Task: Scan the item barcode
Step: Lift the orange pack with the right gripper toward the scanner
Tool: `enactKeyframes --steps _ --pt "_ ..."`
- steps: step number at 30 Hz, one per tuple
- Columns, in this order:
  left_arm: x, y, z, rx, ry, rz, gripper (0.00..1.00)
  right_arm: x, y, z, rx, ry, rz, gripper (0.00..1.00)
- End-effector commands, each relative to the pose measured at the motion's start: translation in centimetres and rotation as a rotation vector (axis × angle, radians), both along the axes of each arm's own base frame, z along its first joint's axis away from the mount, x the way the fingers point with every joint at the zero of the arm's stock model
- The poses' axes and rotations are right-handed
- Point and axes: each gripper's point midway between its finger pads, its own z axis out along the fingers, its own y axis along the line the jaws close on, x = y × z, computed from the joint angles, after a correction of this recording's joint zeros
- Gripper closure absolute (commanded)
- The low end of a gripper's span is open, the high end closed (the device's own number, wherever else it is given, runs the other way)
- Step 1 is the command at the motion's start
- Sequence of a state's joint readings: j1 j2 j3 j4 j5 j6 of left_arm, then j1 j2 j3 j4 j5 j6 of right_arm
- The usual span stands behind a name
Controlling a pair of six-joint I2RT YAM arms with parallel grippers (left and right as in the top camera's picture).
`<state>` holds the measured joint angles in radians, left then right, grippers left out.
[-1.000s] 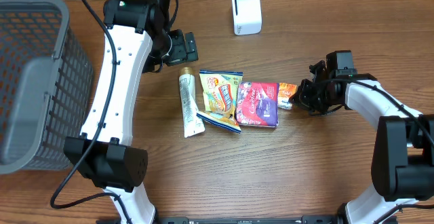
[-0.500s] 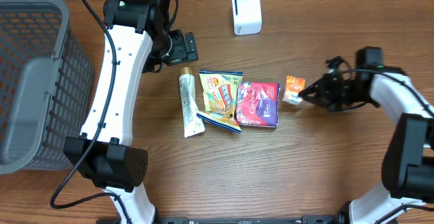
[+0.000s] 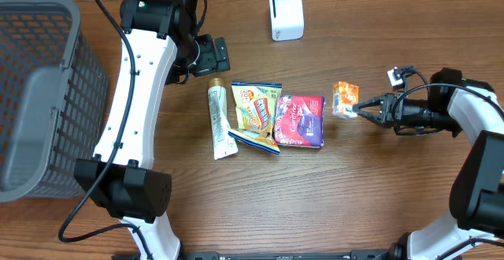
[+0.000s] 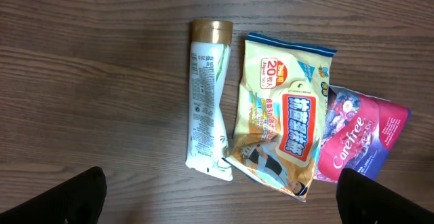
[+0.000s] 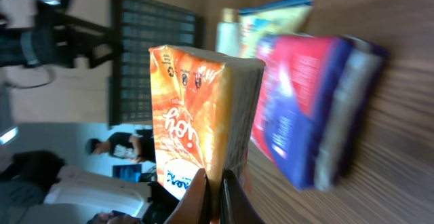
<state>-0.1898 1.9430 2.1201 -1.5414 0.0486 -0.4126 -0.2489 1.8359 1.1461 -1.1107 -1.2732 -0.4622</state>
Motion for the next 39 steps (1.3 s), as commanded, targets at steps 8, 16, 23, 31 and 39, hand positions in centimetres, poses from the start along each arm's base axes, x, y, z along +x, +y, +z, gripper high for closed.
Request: enactKeyframes --steps 8,16,23,31,39 --pt "0.0 -0.1 0.1 -0.006 -0.002 0.007 0.0 1.5 5.6 5.2 0.266 -0.199 0.136 0.96" --pt "0.0 -0.1 0.1 -0.006 -0.002 0.008 0.0 2.5 8.0 5.8 0.274 -0.174 0.213 0.96" --pt "0.0 -0.1 0.1 -0.006 -0.002 0.008 0.0 3.3 8.1 6.3 0.285 -0.055 0.201 0.96" --pt "0.0 -0.1 0.1 -0.006 -0.002 0.007 0.0 5.0 8.0 7.8 0.286 -0.01 0.2 0.96" --pt "0.0 -0.2 0.1 -0.006 -0.002 0.006 0.0 5.3 8.0 8.3 0.283 -0.019 0.201 0.96"
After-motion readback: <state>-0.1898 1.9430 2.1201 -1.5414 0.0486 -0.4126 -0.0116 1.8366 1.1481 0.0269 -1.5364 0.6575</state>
